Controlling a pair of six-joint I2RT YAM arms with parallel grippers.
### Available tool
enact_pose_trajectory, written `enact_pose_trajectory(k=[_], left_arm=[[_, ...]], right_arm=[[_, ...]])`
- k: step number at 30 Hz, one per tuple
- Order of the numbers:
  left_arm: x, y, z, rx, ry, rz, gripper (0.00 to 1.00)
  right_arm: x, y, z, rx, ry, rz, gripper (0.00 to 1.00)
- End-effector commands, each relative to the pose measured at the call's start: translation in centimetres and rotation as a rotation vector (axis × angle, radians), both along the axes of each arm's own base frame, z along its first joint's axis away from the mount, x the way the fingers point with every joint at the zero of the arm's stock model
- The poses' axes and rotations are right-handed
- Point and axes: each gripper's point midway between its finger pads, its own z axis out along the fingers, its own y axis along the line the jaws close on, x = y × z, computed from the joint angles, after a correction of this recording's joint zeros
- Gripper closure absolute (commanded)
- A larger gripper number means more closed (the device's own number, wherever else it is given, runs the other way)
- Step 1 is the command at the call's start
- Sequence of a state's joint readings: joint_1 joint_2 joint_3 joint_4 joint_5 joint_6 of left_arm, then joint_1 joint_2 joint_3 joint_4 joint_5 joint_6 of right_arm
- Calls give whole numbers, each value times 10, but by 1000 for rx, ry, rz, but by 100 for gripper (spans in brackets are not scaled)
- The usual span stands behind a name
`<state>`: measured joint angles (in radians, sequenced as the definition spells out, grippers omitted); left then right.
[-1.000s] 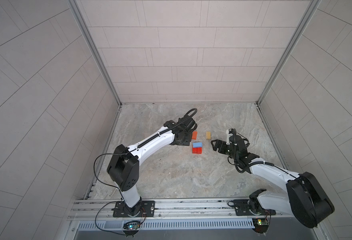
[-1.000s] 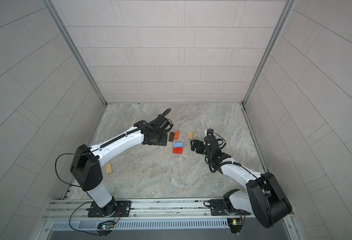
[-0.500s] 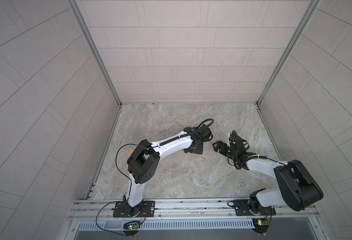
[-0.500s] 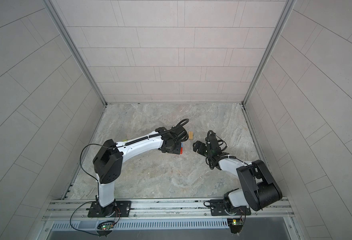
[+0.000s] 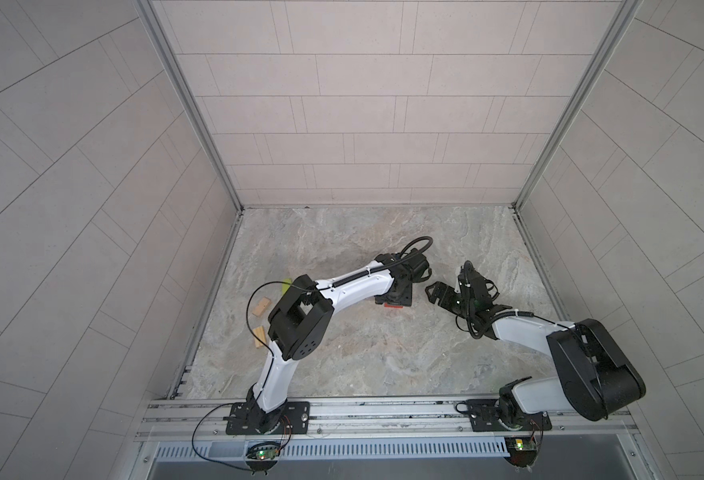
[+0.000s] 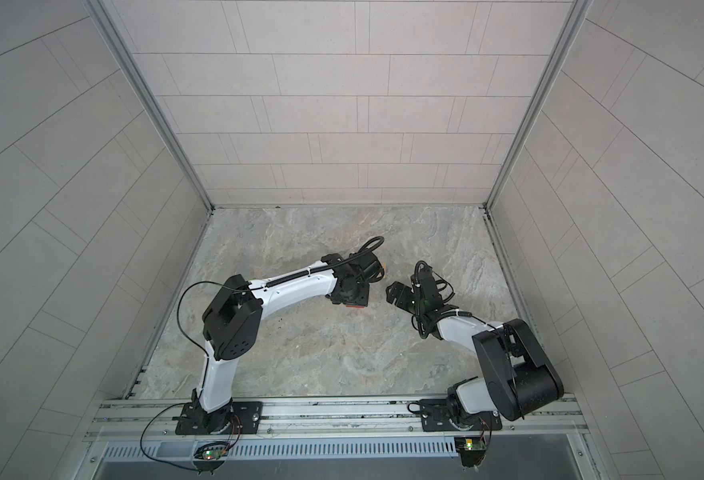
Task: Build the wood block tower
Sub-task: 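Carry the Supermarket block with the left gripper over the red base, then set the Supermarket block beside the light blue block and open the left gripper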
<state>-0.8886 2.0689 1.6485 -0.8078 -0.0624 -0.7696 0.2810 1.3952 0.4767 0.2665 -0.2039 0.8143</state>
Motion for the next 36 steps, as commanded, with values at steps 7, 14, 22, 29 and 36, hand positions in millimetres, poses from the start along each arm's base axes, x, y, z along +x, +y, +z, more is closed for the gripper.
enact_pose_trajectory(k=[7, 14, 22, 29, 36], left_arm=[[4, 1, -4, 23, 12, 16, 55], [6, 2, -7, 22, 16, 24, 55], [8, 4, -7, 31, 20, 22, 54], [9, 3, -7, 28, 15, 15, 44], [10, 4, -1, 25, -3, 0, 28]], right_arm=[[5, 2, 5, 26, -10, -9, 6], [6, 3, 6, 29, -13, -6, 7], [6, 4, 6, 32, -14, -3, 7], [6, 4, 6, 33, -13, -2, 7], [6, 5, 6, 36, -14, 3, 7]])
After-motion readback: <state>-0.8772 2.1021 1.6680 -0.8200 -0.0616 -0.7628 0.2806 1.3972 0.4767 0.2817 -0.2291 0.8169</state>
